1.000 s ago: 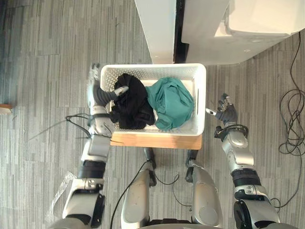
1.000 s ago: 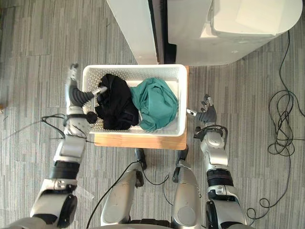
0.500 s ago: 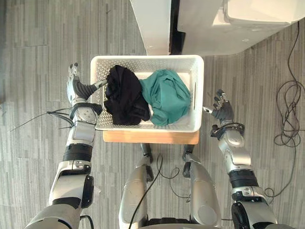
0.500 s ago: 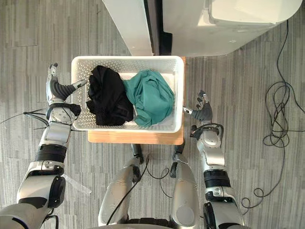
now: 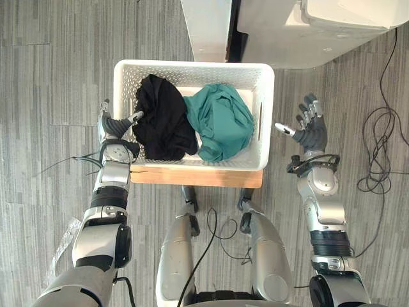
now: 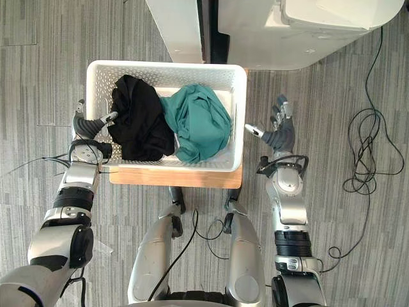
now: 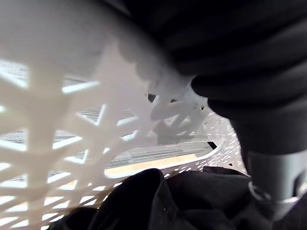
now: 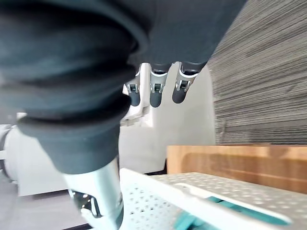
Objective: Pick up the laundry basket with both hands and put the clothes into the washing machine.
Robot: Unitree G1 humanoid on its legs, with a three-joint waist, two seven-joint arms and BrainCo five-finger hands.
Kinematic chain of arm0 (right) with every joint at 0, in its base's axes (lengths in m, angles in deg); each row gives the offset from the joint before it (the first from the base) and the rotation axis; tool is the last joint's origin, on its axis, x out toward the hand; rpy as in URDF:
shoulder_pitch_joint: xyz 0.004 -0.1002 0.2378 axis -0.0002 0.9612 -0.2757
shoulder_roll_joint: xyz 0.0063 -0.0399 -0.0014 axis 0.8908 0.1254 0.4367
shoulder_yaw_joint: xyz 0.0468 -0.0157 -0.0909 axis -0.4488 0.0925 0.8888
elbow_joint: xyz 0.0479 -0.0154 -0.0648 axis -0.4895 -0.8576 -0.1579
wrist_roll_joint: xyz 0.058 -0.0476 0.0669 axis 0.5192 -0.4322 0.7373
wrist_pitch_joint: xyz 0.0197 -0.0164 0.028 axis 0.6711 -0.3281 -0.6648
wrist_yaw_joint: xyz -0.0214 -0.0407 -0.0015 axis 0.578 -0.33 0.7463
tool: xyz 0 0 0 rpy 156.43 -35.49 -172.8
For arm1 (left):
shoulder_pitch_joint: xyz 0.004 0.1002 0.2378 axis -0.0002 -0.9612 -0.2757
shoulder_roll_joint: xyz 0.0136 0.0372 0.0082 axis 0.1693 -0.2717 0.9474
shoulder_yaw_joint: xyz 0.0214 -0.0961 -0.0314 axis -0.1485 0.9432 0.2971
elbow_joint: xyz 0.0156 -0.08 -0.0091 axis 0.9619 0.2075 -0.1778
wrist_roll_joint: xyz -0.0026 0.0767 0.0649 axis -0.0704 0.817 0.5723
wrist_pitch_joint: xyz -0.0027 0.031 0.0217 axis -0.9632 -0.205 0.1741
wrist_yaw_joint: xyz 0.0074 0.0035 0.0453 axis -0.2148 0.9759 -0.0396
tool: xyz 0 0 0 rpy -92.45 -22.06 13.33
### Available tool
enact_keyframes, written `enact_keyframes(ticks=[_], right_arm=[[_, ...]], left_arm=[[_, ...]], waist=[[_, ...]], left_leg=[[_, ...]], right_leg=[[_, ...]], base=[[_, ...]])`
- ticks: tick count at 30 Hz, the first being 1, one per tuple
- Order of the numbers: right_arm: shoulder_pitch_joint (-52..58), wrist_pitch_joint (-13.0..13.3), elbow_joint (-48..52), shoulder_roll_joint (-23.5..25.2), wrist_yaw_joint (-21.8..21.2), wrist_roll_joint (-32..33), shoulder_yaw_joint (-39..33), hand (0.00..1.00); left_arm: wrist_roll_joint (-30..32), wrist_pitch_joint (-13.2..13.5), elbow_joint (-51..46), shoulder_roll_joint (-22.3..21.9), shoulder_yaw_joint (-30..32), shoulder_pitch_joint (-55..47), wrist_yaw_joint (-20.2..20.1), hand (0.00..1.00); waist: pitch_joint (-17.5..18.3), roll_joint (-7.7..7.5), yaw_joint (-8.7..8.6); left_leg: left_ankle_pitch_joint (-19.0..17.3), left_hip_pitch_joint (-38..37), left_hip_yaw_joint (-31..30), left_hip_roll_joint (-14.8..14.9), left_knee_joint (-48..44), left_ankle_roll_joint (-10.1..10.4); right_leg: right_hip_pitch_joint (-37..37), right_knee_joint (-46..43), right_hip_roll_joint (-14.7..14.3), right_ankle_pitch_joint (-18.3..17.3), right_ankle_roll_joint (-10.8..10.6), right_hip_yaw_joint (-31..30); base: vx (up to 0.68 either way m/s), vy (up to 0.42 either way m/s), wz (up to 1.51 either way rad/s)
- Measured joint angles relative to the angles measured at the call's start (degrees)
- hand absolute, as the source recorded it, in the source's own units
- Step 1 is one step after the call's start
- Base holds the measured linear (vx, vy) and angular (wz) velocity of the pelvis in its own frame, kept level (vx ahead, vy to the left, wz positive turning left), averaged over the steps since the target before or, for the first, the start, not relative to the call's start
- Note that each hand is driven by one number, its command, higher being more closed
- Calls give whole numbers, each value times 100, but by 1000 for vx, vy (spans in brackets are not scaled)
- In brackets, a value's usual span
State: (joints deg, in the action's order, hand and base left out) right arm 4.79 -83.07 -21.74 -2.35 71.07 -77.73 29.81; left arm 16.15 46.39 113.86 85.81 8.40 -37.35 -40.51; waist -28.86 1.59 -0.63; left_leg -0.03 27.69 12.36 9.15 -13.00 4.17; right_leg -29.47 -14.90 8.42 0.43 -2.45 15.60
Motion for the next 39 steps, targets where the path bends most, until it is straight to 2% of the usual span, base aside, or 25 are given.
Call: enact_keyframes(ticks=[7, 16, 22, 31, 32, 33, 35, 39], right_arm=[[-160, 90, 36, 1, 119, 4, 4, 0], [-1286, -83, -1528, 33, 228, -1, 266, 0], [-1834, -138, -2462, 32, 229, 88, 381, 0], [-2024, -101, -3025, -2, 90, 426, 380, 0], [-2024, -64, -3173, -1, 25, 487, 381, 100], [-2035, -53, -3368, -4, -44, 697, 380, 100], [-2074, -57, -3792, -34, -167, 1146, 378, 100], [-2176, -60, -4037, -117, -155, 1371, 331, 100]], left_arm=[[1, 3, 79, -108, 7, 140, -4, 0], [6, 16, 138, -172, -154, 302, 30, 0], [12, 67, 31, -108, -397, 327, 162, 0], [61, 49, 46, -108, -550, 369, 165, 0], [69, 35, 64, -109, -560, 377, 164, 0], [69, 0, 135, -108, -614, 381, 155, 100], [69, -17, 379, -104, -794, 422, 90, 100], [45, -29, 561, -42, -850, 555, -240, 100]], waist=[[1, -2, 80], [6, -4, 168], [18, -8, 179], [50, -38, 154], [107, -54, 150], [222, -70, 144], [407, -128, 151], [436, -144, 162]], left_leg=[[3, 35, -78, 0, -12, 0], [40, 114, -208, -34, 12, 15], [175, 218, -265, -76, 140, -4], [211, 289, -300, -90, 115, -13], [211, 304, -305, -86, 112, -13], [211, 350, -322, -80, 109, -12], [209, 355, -322, -86, 112, -11], [209, 354, -294, -81, 88, -11]], right_leg=[[0, 2, 0, 1, 0, 41], [4, 37, 17, 12, 9, 162], [5, 327, -17, 215, -2, 200], [11, 429, -19, 318, 4, 234], [11, 447, -25, 323, 10, 243], [10, 514, -36, 349, 0, 277], [15, 529, -30, 354, -2, 289], [31, 529, -26, 370, 7, 291]], base=[[10, -2, 2], [19, -2, 7], [4, 1, 3], [-3, 1, 1], [14, -15, 4], [35, -20, 4], [41, -14, 4], [6, -2, 1]])
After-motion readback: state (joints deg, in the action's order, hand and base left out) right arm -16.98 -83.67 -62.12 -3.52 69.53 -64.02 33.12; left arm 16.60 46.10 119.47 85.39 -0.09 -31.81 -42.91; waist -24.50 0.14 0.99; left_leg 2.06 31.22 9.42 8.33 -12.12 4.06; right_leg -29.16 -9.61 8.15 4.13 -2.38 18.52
